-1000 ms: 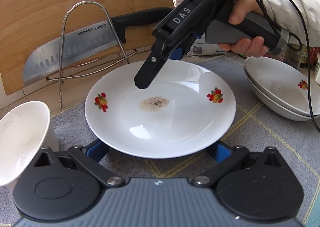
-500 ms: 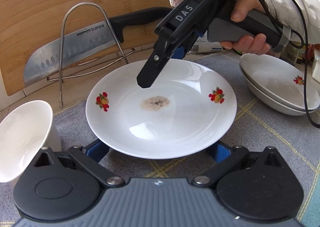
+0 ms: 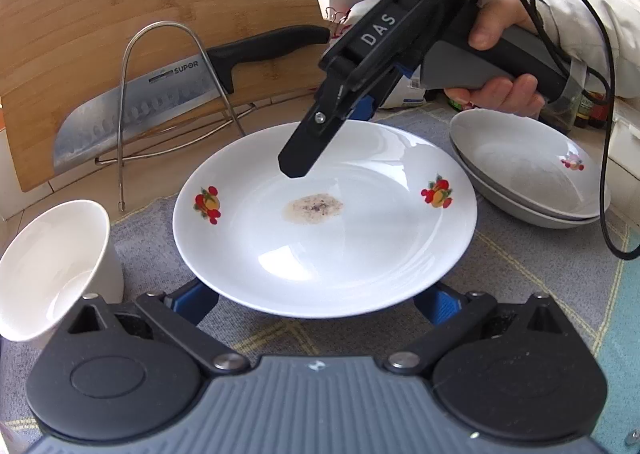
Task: Organize plates and bowls
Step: 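Lift the flat white plate with the right gripper toward the plate stack, then lower the flat white plate onto the stacked plates with the right gripper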
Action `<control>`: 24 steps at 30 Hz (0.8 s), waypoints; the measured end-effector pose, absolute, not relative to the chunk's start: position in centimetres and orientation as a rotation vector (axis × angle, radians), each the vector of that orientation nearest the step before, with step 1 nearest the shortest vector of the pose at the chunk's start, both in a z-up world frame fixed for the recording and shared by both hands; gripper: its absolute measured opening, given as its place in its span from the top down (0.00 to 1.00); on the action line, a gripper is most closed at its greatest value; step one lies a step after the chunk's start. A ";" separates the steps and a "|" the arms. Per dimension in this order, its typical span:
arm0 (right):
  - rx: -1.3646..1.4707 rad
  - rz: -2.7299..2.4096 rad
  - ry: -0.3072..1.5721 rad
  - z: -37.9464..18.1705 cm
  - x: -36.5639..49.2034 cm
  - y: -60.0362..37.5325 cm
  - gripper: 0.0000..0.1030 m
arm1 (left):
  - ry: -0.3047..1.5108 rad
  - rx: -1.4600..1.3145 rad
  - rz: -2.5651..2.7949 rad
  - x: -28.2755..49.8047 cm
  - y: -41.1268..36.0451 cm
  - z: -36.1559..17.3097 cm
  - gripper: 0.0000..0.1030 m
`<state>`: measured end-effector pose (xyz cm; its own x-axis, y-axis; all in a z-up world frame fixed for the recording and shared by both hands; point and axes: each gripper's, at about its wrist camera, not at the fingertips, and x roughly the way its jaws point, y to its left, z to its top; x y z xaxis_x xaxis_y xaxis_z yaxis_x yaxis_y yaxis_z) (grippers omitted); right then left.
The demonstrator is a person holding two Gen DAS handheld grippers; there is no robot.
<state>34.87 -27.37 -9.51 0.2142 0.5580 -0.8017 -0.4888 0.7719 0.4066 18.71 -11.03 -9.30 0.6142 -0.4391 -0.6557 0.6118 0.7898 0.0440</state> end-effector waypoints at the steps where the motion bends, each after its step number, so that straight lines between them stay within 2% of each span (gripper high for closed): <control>1: 0.074 0.725 1.143 -9.4 34.7 -27.4 0.04 | 0.674 0.277 -0.617 18.5 -11.1 -9.2 0.01; 24: 0.139 0.639 1.102 -6.8 29.0 -30.5 0.04 | 0.656 0.333 -0.720 15.7 -13.0 -6.5 0.01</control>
